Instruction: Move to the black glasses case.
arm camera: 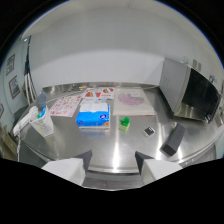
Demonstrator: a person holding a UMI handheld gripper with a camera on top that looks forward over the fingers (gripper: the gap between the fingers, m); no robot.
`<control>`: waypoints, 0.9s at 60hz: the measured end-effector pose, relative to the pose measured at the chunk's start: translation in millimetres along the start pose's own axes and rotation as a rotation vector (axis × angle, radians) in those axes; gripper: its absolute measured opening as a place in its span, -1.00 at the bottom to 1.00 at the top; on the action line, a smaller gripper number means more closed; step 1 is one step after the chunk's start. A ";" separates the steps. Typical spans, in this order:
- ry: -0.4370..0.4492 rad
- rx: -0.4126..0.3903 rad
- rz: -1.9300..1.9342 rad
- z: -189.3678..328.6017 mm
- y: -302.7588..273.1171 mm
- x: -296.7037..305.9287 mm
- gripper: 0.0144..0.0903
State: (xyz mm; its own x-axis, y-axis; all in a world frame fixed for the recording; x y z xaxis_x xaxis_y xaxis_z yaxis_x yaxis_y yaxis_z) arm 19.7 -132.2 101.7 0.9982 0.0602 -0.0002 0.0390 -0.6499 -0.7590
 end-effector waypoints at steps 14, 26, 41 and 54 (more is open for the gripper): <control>0.044 -0.039 -0.025 -15.9 29.3 80.8 0.84; 0.108 -0.065 -0.034 -17.2 44.4 169.5 0.84; 0.104 -0.069 -0.029 31.1 28.9 224.0 0.84; 0.065 -0.070 -0.040 78.6 16.4 231.0 0.83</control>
State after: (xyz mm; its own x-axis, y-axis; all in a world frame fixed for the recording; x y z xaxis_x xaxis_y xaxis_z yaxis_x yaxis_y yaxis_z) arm 247.3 -69.4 38.1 0.9965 0.0394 0.0730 0.0797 -0.6996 -0.7100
